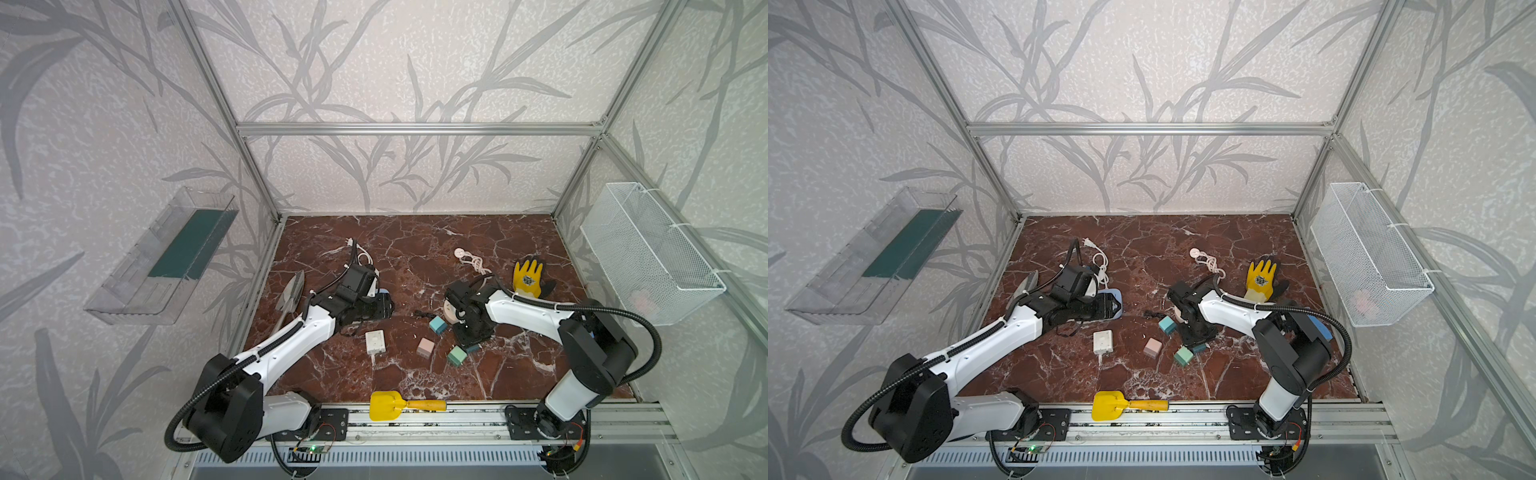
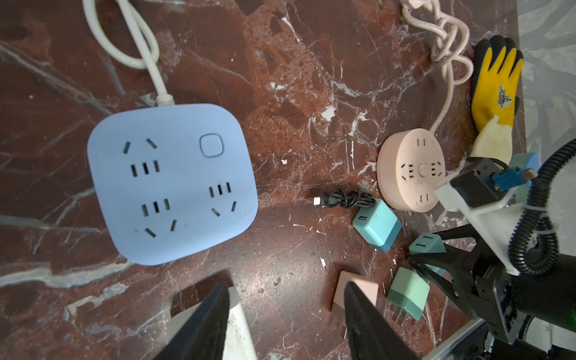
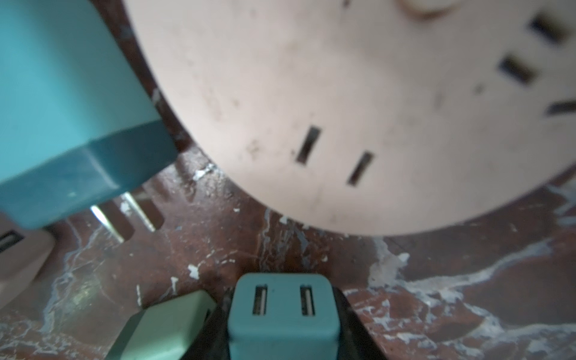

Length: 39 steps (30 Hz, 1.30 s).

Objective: Insert plugs into power strip
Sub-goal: Pick up the plug from the bottom-center of the table.

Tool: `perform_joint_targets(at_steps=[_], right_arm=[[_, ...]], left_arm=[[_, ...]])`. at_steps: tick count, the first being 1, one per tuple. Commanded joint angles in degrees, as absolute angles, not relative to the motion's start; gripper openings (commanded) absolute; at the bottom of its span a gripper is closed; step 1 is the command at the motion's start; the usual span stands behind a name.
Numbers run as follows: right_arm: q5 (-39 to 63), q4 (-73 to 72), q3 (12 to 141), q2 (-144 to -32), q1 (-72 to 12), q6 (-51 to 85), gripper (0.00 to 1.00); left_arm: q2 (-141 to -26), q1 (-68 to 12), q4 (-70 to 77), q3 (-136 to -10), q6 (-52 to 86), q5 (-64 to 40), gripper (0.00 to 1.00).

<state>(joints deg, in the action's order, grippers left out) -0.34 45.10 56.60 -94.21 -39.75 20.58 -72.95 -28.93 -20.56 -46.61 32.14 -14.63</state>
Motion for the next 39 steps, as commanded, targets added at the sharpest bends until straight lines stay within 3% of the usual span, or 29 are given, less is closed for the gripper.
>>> perform_joint_targets(at_steps=[1, 9, 25, 39], right_arm=[[-2.41, 51.02, 62.41, -86.79, -39.55, 23.8, 0.0], [1.25, 48.3, 71.43, -82.42, -39.57, 37.93, 0.0], [4.97, 36.52, 74.89, -87.89, -41.48, 62.4, 0.0], [8.99, 29.14, 73.75, -90.72, -41.86, 66.3, 0.0]], left_arm=[[-71.7, -29.18, -11.33, -44.24, 33.08, -17.55, 0.54], [-69.35, -30.01, 18.24, -34.13, 41.38, -23.89, 0.6], [-64.23, -36.82, 29.59, -27.98, 41.56, -16.71, 0.6], [-65.97, -37.79, 30.66, -28.3, 41.83, -18.35, 0.57]])
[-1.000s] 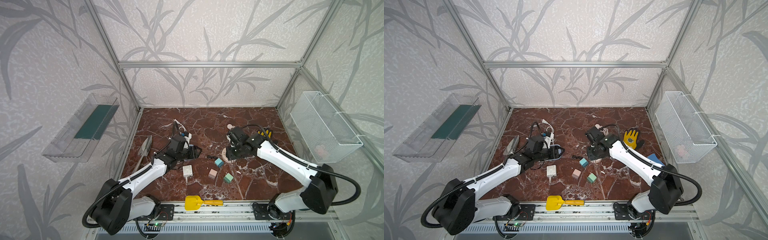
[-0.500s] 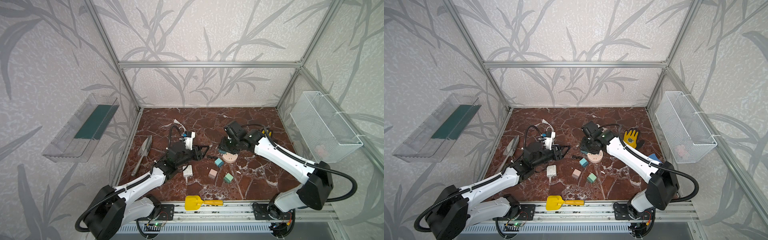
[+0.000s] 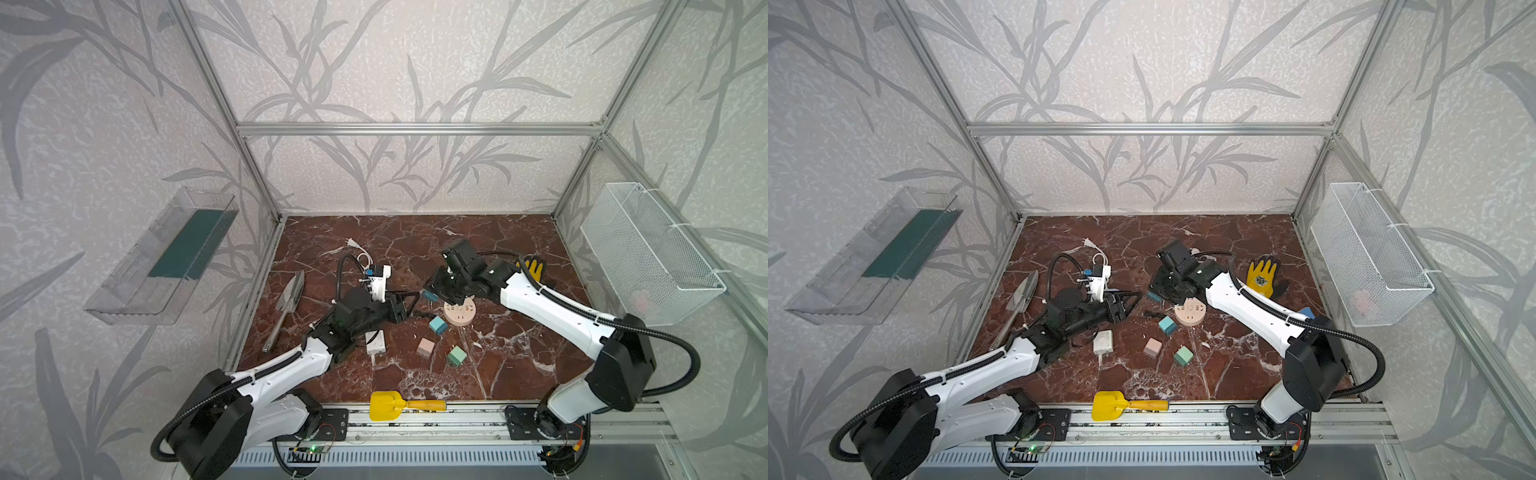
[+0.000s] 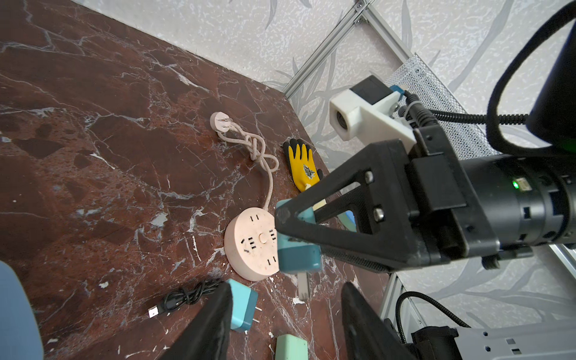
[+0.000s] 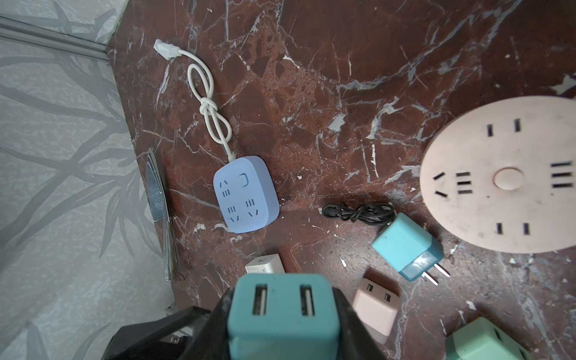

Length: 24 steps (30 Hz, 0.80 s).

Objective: Insert plugs into power strip
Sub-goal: Pick up the plug from the bottom-center of the table.

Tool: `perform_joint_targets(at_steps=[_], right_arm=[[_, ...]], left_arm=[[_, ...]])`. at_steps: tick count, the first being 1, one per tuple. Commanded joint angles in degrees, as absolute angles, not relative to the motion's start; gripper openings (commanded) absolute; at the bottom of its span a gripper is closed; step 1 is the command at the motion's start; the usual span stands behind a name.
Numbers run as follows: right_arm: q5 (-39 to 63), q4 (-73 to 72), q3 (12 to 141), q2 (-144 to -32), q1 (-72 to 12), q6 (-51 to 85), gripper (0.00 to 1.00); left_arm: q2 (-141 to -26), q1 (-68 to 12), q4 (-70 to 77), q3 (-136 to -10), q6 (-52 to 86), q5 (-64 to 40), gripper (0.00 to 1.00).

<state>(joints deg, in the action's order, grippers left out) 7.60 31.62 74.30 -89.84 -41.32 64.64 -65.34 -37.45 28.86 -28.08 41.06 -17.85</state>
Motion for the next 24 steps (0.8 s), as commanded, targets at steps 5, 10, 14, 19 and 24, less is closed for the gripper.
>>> perform_joint_targets(at_steps=[5, 10, 14, 19, 24], right_arm=[[9.83, 27.27, 74.22, -91.83, -42.36, 67.33, 0.0], [10.96, 25.58, 74.04, -92.05, -42.71, 68.86, 0.0], [11.0, 25.04, 74.16, -91.8, -43.31, 69.08, 0.0], [11.52, 24.32, 74.22, -91.5, -43.64, 68.99, 0.0], [11.95, 23.69, 73.6, -90.97, -43.94, 69.08, 0.0]], left_arm=[[-66.37, -38.24, 30.55, -28.48, 41.84, -18.47, 0.56], [-66.62, -38.35, 29.55, -28.57, 41.49, -17.98, 0.56], [-67.18, -38.41, 28.35, -28.91, 40.97, -17.17, 0.55], [-68.13, -38.51, 28.48, -29.02, 40.96, -16.79, 0.53], [-68.86, -38.57, 28.82, -29.25, 41.0, -16.08, 0.52]])
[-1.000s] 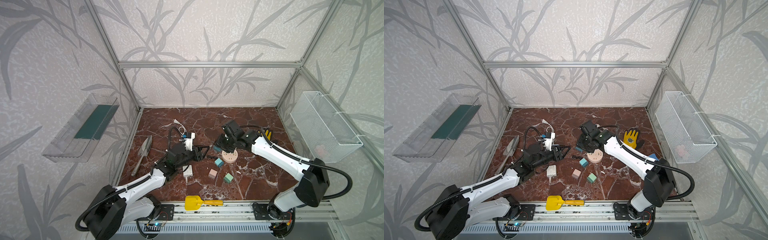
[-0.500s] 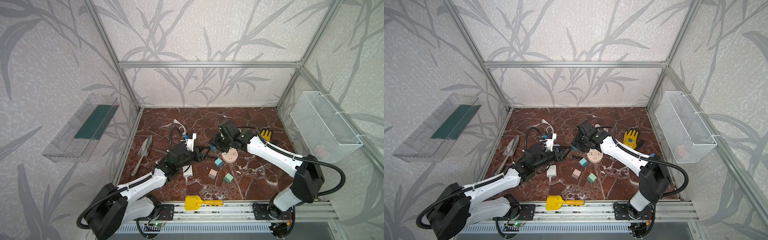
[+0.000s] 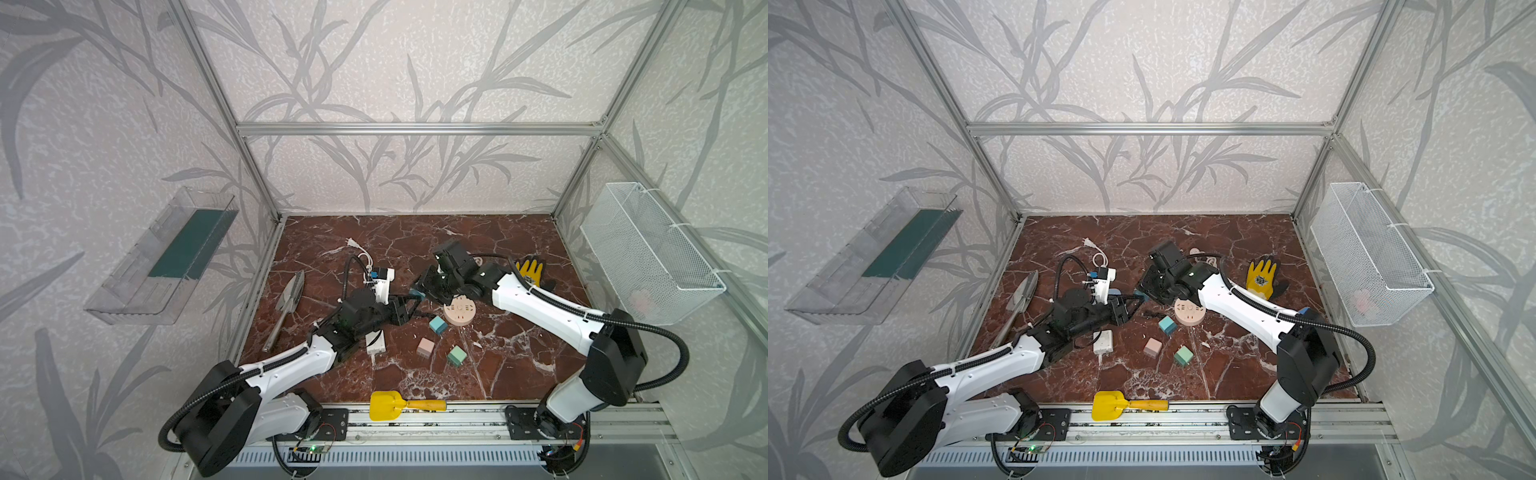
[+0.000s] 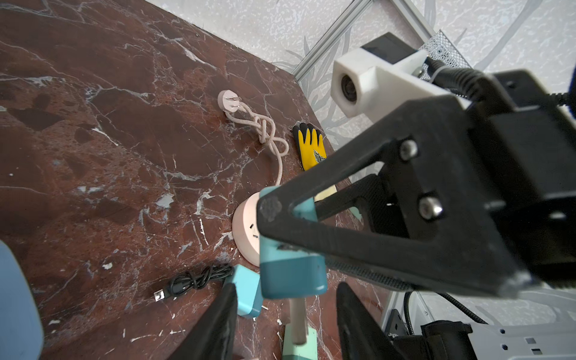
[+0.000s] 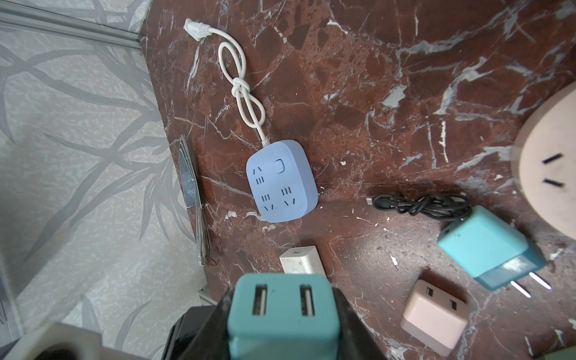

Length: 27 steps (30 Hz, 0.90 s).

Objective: Insert plugs into power strip
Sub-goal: Pick up the plug from the bottom-center of the table.

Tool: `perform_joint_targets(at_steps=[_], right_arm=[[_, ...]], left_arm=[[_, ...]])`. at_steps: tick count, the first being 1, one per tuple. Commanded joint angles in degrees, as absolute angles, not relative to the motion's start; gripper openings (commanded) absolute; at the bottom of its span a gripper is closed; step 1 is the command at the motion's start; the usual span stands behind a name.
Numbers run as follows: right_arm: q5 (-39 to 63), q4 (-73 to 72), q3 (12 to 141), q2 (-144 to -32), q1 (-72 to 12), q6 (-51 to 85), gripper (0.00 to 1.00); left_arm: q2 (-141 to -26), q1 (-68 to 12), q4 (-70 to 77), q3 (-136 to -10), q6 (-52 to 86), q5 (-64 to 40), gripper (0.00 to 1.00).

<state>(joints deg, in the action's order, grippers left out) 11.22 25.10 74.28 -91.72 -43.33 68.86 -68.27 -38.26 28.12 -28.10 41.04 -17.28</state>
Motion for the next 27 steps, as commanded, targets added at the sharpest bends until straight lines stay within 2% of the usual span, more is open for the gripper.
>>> perform_joint_targets(at_steps=[1, 18, 20, 24, 27], right_arm=[[12.01, 23.74, 73.47, -90.84, -44.03, 69.0, 0.0], [14.25, 18.22, 69.37, -89.74, -44.71, 72.63, 0.0], [14.52, 17.55, 69.02, -89.73, -44.74, 73.1, 0.0], [14.24, 17.32, 68.79, -89.44, -44.74, 73.1, 0.0], [14.66, 16.36, 68.3, -89.26, -44.74, 72.94, 0.0]], left_arm=[[-68.97, -38.63, 29.02, -29.27, 41.04, -16.08, 0.51], [-72.46, -38.67, 30.9, -30.85, 41.65, -15.04, 0.39], [-72.87, -38.68, 31.11, -31.17, 41.66, -15.05, 0.29], [-73.25, -38.69, 31.12, -31.45, 41.7, -14.68, 0.22], [-73.15, -38.79, 30.74, -31.55, 41.4, -14.11, 0.03]])
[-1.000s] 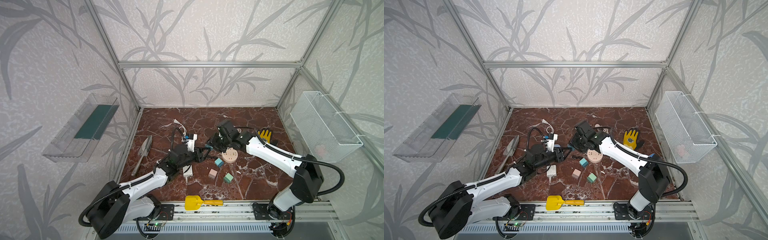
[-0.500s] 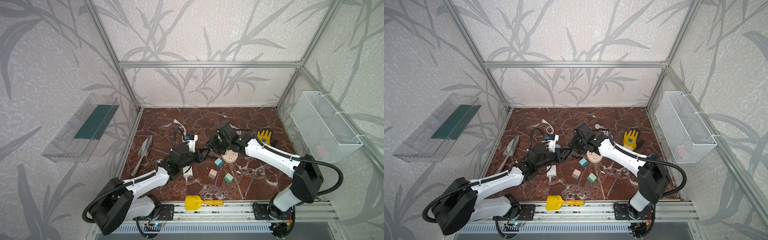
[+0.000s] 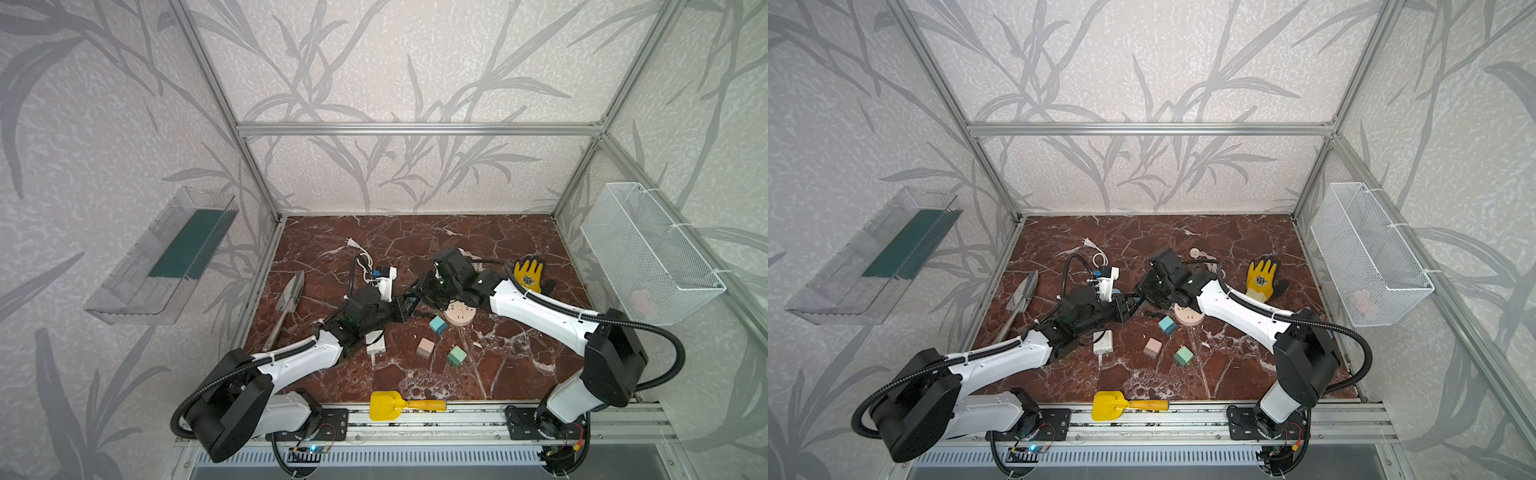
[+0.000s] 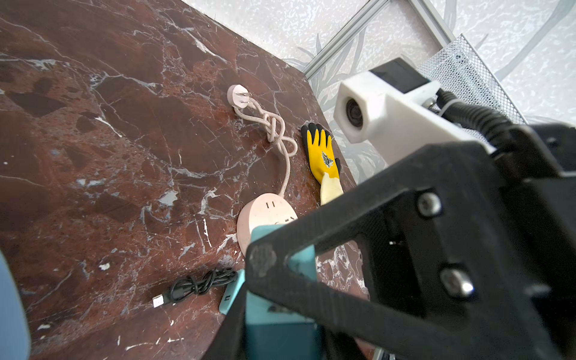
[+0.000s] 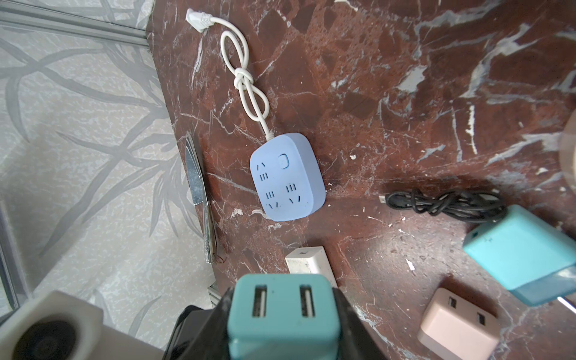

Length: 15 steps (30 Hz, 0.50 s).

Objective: Insert plugs into power strip
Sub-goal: Pick up the plug from the bottom-center of the table.

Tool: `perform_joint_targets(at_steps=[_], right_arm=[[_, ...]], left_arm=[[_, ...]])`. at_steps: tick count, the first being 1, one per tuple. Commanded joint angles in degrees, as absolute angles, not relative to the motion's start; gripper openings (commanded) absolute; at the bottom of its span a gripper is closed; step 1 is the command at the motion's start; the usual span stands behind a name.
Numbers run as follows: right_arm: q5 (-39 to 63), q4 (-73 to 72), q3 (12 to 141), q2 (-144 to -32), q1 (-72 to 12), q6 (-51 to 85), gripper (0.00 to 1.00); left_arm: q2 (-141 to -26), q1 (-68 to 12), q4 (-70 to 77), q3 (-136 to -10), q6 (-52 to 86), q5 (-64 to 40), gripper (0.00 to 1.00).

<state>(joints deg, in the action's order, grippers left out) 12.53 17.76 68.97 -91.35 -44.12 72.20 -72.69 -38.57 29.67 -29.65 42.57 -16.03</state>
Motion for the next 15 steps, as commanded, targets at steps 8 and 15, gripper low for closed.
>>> perform_joint_targets(at_steps=[8, 15], right_arm=[[26.08, 10.78, 69.18, -90.9, -40.7, 65.97, 0.74], [41.34, 17.38, 68.94, -88.27, -31.1, 57.87, 0.78]], left_arm=[[-71.56, -38.72, 31.37, -30.17, 36.46, -15.82, 0.0], [-66.03, -38.37, 21.13, -32.61, 18.17, -22.17, 0.0]])
